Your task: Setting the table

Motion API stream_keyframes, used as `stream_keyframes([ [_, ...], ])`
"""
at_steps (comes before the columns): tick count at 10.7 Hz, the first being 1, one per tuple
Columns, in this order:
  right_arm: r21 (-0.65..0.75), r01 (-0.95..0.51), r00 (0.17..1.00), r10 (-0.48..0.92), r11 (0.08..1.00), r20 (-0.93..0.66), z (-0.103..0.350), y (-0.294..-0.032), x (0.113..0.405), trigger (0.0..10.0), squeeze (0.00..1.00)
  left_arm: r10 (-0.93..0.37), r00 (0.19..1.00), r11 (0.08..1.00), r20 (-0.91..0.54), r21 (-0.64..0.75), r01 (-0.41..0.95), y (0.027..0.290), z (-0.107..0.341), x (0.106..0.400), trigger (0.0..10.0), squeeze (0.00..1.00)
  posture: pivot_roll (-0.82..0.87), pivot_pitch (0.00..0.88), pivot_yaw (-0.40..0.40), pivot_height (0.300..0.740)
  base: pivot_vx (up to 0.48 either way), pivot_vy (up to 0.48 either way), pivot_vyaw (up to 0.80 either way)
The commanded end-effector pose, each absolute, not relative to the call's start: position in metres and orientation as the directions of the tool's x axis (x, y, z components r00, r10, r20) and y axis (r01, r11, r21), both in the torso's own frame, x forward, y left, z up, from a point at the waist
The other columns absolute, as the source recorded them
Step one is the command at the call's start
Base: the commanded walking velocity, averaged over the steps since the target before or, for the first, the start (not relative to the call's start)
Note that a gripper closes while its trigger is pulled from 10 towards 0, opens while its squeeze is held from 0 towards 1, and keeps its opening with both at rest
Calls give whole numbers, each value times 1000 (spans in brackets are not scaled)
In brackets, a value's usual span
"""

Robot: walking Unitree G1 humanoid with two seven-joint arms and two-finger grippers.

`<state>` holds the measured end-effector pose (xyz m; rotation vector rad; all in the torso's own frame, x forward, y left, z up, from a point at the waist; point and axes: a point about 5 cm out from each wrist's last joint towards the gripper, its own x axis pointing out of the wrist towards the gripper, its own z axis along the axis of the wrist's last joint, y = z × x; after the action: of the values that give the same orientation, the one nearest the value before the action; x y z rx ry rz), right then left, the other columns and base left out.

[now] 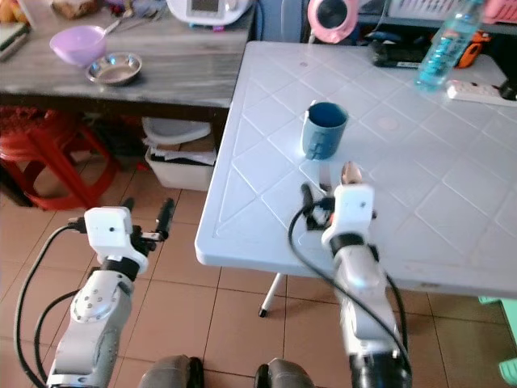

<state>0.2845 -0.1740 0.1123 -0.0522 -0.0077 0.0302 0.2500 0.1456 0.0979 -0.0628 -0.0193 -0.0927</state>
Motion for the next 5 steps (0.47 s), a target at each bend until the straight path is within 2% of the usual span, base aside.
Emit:
stream_keyframes([
  [1,-41,-26,1000,25,999,-16,109,-178,286,10000,0,-85,996,995,26,-48,86,148,101,251,10000,0,0,109,-1,740,0,0,0],
  [5,-61,-31,995,25,998,-92,98,-179,288,10000,0,-86,996,995,25,-45,87,149,102,250,10000,0,6,115,5,740,0,0,0],
])
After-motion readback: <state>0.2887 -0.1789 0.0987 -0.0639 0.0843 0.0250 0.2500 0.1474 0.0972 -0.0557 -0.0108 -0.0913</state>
